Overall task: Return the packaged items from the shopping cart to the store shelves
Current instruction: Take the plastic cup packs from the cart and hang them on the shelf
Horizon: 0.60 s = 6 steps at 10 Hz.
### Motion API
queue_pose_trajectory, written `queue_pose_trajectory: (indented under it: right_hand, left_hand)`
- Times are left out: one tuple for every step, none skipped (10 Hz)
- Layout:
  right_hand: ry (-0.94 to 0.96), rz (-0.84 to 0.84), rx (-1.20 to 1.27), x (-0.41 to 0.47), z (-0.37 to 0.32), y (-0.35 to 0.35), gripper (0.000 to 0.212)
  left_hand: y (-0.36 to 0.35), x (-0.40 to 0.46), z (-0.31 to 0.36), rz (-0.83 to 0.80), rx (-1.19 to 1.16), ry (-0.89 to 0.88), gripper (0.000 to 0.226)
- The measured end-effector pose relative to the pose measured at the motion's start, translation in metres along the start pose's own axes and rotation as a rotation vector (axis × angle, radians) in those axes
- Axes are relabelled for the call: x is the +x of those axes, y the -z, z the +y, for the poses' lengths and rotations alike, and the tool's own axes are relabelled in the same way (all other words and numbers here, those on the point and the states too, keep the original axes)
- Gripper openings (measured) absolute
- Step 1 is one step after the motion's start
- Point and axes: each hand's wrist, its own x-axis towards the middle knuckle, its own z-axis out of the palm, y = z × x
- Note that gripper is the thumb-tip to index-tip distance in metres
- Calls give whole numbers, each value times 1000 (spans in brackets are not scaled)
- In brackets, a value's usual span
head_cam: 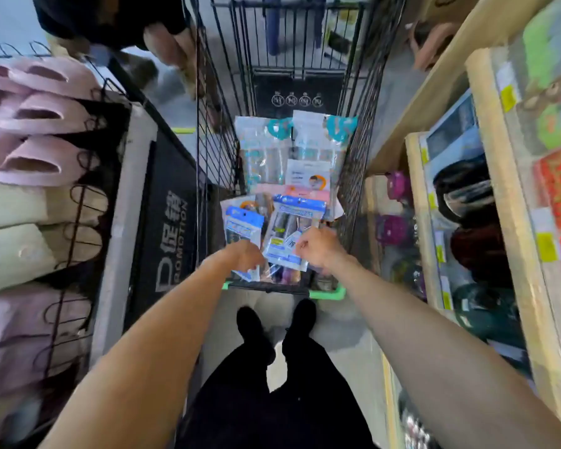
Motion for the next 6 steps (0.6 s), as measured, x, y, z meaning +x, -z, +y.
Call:
queue_pose_trajectory:
  right_hand:
    - [-38,-113,-94,-2,12,-45,22]
    - [-17,-104,-142,-23,11,-66,17]
    - [-47,-5,-154,-37,11,-71,18]
    - [-36,31,-255,-46,11,-73,15]
    - [-37,50,-341,-63,16,-81,16]
    - [-65,83,-364,-84,28,-96,15]
  left_hand:
    - [-23,1,-25,-64,170,65,34]
    - [-45,3,-50,-22,234,6,31]
    - [-50,0,-51,34,229,14,32]
    - [-58,-4,-54,97,246,-41,29]
    - [-75,-6,-59,130,218,-72,25]
    - [-108,-11,-67,178,127,-94,21]
